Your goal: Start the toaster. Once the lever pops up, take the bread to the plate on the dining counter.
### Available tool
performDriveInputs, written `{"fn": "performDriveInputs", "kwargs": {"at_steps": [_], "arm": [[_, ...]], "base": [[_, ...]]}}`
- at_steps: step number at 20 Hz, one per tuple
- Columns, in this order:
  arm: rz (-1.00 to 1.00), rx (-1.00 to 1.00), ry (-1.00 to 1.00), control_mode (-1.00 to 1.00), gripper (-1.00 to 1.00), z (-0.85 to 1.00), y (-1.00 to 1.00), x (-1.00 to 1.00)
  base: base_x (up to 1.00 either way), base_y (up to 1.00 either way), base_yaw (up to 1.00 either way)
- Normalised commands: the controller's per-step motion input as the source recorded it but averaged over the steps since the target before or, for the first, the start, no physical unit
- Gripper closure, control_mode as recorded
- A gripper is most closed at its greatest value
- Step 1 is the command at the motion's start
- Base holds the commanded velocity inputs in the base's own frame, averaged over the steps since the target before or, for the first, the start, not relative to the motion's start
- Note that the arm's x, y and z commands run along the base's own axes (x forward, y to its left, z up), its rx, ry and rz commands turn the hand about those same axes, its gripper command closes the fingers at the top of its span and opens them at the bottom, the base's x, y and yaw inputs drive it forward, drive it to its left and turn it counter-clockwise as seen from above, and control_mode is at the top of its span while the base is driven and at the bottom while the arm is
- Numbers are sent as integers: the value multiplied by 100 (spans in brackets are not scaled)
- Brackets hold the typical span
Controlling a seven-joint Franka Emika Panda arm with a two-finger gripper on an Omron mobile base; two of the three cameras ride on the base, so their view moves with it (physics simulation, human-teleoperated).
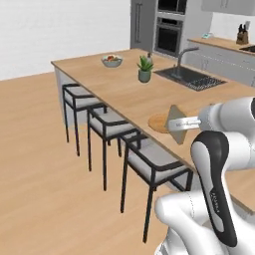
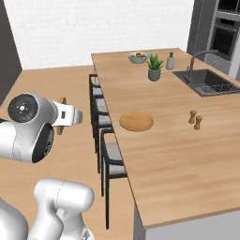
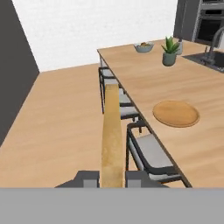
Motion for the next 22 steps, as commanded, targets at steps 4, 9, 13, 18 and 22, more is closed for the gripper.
{"fn": "performDriveInputs", "kwargs": {"at_steps": [4, 9, 13, 18, 22], "arm": [[0, 0, 0, 100, 100, 0, 0, 0], [0, 0, 0, 100, 100, 0, 0, 0], [0, 0, 0, 100, 100, 0, 0, 0], [0, 0, 0, 100, 100, 0, 0, 0], [0, 0, 0, 100, 100, 0, 0, 0]], "base": [[58, 71, -57], [46, 89, -55], [39, 91, -53], [40, 69, -51], [42, 48, -50]]}}
